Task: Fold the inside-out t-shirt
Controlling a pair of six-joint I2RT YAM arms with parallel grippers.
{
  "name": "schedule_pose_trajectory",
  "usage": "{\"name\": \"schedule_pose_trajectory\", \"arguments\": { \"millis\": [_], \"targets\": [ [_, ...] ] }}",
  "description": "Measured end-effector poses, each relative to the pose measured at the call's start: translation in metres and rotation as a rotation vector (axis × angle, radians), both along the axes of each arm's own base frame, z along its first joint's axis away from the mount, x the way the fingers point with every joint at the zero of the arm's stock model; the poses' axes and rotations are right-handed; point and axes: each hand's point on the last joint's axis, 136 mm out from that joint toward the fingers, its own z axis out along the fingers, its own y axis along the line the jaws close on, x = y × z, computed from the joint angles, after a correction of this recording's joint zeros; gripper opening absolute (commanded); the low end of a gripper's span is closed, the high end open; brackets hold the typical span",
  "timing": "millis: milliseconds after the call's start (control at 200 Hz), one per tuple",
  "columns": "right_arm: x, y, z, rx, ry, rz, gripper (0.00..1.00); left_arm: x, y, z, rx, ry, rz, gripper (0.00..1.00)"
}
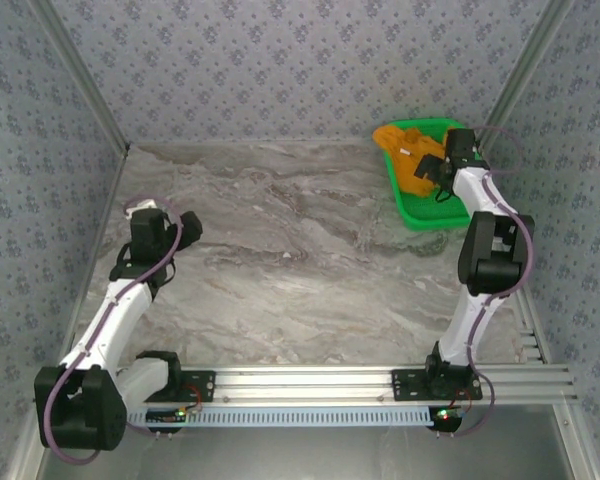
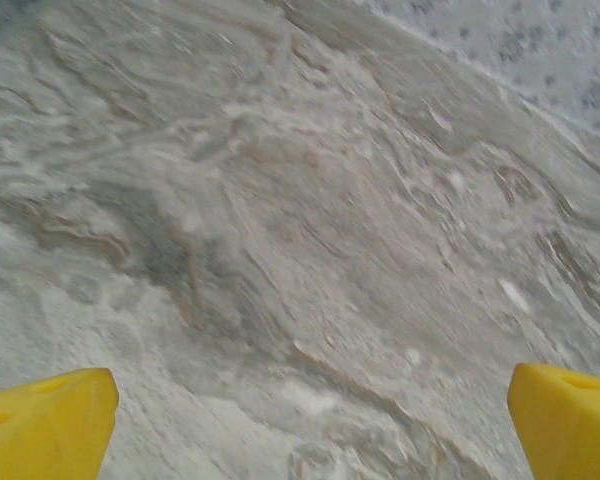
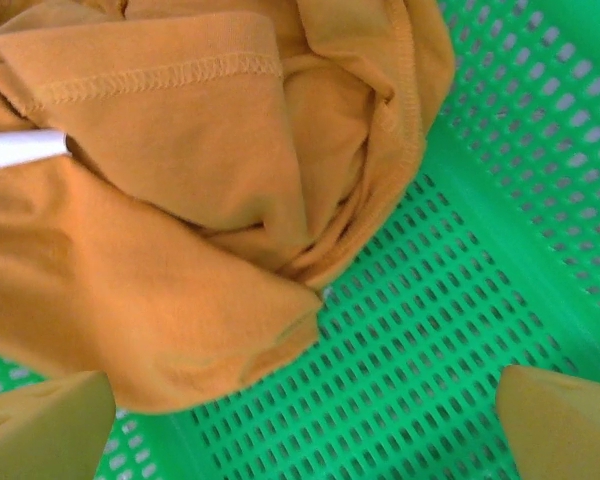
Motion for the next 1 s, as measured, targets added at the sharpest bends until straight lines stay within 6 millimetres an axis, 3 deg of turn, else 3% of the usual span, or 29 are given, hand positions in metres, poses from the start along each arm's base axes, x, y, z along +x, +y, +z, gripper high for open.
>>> {"name": "schedule_pose_trajectory", "arguments": {
  "millis": [165,395,440,550,600,705,845,1004],
  "targets": [
    [0.025,0.010,-0.011,0.073,-0.013,0.047,0.90,-0.009,-0.023,0.002,-0.018,0.012,-0.098,1.00],
    [0.048,0.006,-0.043,0.056,0.008,0.063,0.88,-0.023,-0.027,0.004,-0.012,0.028,-0.131,1.00],
    [0.055,0.004,-0.050,0.061,0.016,0.062,0.77,-0.025,-0.027,0.005,-0.014,0.026,-0.133,1.00],
    [0.073,0.003,-0.068,0.093,0.029,0.094,0.22,-0.028,-0.027,0.005,-0.016,0.030,-0.136,0.99],
    [0.076,0.002,-0.075,0.111,0.032,0.104,0.10,-0.028,-0.028,0.005,-0.016,0.034,-0.137,1.00],
    [0.076,0.000,-0.074,0.144,0.015,0.114,0.02,-0.029,-0.028,0.003,-0.018,0.043,-0.140,1.00],
    [0.068,0.003,-0.065,0.168,-0.012,0.134,0.00,-0.030,-0.029,0.002,-0.025,0.046,-0.143,1.00],
    [0.064,0.007,-0.032,0.158,-0.062,0.174,0.00,-0.029,-0.032,0.002,-0.040,0.046,-0.151,1.00]
  ]
}}
